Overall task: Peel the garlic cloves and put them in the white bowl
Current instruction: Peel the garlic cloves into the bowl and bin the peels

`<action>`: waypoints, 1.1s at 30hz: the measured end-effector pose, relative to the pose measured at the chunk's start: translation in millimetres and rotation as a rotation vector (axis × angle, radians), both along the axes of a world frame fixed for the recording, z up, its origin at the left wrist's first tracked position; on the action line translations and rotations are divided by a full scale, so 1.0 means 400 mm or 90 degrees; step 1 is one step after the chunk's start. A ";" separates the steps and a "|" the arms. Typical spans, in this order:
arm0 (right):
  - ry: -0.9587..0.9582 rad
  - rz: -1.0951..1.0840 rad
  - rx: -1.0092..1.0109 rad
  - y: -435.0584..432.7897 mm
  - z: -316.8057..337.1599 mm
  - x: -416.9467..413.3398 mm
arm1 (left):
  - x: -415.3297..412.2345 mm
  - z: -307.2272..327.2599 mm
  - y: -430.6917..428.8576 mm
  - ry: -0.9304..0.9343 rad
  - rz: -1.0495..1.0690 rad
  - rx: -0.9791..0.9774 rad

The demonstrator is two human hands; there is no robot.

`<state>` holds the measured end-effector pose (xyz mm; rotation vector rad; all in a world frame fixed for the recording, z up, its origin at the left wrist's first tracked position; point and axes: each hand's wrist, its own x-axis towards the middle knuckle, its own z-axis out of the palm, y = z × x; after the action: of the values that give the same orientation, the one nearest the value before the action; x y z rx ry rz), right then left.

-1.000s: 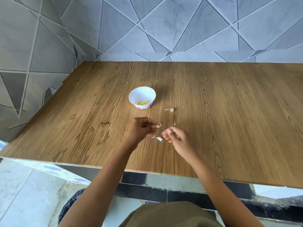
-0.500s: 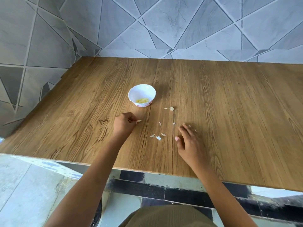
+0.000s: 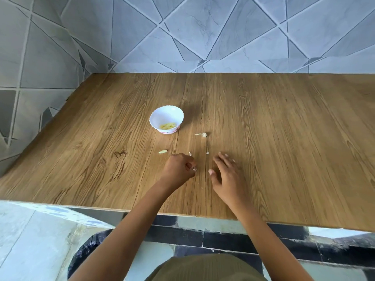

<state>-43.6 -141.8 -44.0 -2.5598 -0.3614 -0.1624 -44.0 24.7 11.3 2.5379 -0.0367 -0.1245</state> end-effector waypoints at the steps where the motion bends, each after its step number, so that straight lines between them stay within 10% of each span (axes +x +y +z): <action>1: -0.001 0.002 0.001 -0.001 0.000 0.001 | 0.004 0.001 -0.009 -0.007 -0.003 0.013; 8: 0.058 0.003 0.288 -0.019 0.030 -0.003 | 0.026 -0.001 -0.047 -0.012 -0.021 0.128; 16: 0.686 -0.212 1.154 0.013 0.109 0.031 | 0.076 0.085 -0.013 0.051 0.002 -0.187; 22: 0.730 -0.287 1.253 0.034 0.131 0.038 | 0.054 0.096 -0.088 -0.002 -0.240 -0.009; 33: 0.701 -0.300 1.293 0.020 0.126 0.064 | 0.103 0.083 -0.041 -0.126 -0.027 -0.006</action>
<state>-18.0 -133.7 6.3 -0.4078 0.5978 0.4753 -2.7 8.5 44.5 2.5315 -0.1679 0.1115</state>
